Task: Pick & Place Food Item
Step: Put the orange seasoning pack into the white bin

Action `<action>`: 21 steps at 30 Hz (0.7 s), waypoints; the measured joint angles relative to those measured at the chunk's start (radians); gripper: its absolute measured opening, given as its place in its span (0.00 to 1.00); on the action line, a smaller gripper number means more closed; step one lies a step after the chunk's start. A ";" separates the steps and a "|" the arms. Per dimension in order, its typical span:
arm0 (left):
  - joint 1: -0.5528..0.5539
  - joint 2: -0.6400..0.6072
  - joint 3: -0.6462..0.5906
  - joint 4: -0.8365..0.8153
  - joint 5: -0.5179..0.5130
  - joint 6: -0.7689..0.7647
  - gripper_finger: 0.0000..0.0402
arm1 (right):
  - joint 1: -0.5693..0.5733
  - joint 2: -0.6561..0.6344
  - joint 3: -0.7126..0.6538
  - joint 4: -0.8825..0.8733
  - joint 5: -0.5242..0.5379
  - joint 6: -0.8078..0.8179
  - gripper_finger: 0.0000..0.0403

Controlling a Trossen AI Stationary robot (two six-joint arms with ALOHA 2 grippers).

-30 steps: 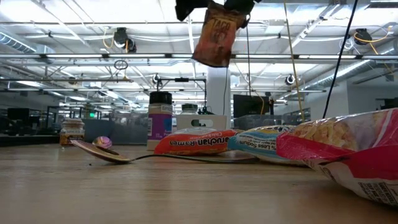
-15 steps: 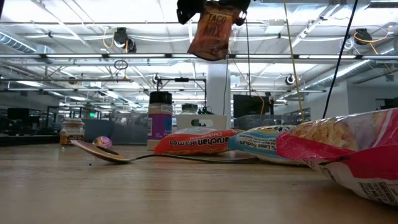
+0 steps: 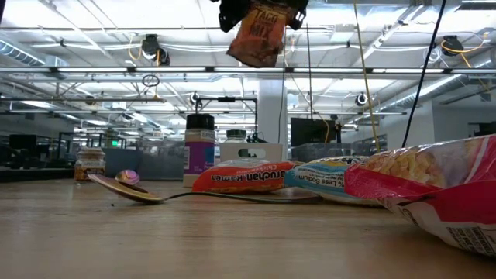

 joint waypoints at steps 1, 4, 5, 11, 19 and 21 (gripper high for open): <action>0.001 0.000 0.000 0.003 0.000 0.000 0.50 | 0.000 0.000 0.000 0.000 0.000 0.000 0.00; 0.006 0.000 0.000 0.005 0.000 -0.001 0.50 | 0.000 0.000 0.000 0.000 0.000 -0.001 0.00; 0.008 0.000 0.000 0.005 0.000 -0.002 0.50 | 0.000 0.000 0.000 0.000 0.000 -0.001 0.00; 0.016 0.000 0.000 0.004 0.000 -0.003 0.50 | 0.000 0.000 0.000 0.000 0.000 -0.003 0.00; 0.019 0.000 0.000 0.004 -0.014 -0.007 0.50 | 0.000 0.000 0.000 0.000 0.000 -0.003 0.00; 0.019 0.000 0.000 0.004 -0.014 -0.007 0.49 | 0.000 0.000 0.000 0.000 0.000 -0.003 0.00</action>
